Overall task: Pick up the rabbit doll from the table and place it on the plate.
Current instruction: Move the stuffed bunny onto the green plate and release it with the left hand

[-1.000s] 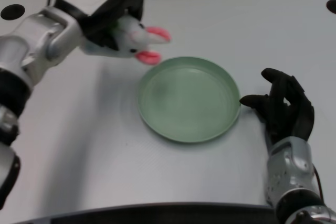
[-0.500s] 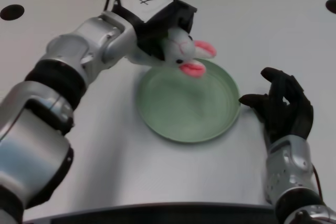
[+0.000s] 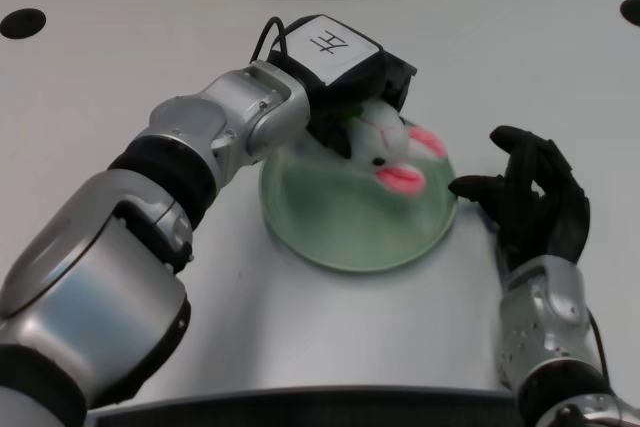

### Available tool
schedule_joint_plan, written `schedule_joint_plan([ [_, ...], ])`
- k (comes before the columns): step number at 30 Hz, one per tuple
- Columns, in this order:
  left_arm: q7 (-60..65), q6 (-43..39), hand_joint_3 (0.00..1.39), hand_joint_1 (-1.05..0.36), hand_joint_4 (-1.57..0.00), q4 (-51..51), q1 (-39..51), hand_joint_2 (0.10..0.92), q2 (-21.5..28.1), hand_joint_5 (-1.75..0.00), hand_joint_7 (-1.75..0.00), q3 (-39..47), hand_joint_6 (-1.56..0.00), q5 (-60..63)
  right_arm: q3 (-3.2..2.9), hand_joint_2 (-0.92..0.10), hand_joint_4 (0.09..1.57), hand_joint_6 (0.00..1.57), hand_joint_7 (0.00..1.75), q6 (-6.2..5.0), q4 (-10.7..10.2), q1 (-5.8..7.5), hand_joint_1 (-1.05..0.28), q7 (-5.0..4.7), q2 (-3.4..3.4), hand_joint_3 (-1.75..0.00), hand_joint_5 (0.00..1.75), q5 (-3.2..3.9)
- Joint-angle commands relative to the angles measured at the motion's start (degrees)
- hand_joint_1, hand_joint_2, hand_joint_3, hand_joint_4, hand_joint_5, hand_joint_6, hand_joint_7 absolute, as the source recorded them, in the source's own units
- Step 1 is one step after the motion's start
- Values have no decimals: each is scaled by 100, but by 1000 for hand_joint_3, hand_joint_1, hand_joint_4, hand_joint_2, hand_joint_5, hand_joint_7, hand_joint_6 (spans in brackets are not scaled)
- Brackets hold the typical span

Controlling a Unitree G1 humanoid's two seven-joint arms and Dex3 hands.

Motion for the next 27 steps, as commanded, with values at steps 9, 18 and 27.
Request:
schedule_joint_plan([
  [9, -587, 175, 3, -460, -823, 54, -125, 813, -40, -1450, -1005, -11, -720, -108, 52, -921, 766, 644, 1165, 47, -19, 81, -402, -66, -30, -501, 1410, -93],
  [18, -1223, 42, 8, -883, -343, -57, -87, 883, 79, -181, -17, 159, -395, -379, 10, -921, 779, 637, 1179, 48, 14, 52, -399, -5, -24, -484, 1436, -32],
  [27, -1223, 8, 104, -1046, -7, -192, -106, 921, 149, -1, 0, 158, -27, -353, -17, -921, 786, 627, 1186, 130, 37, -1, -395, 5, -40, -486, 1434, 6],
])
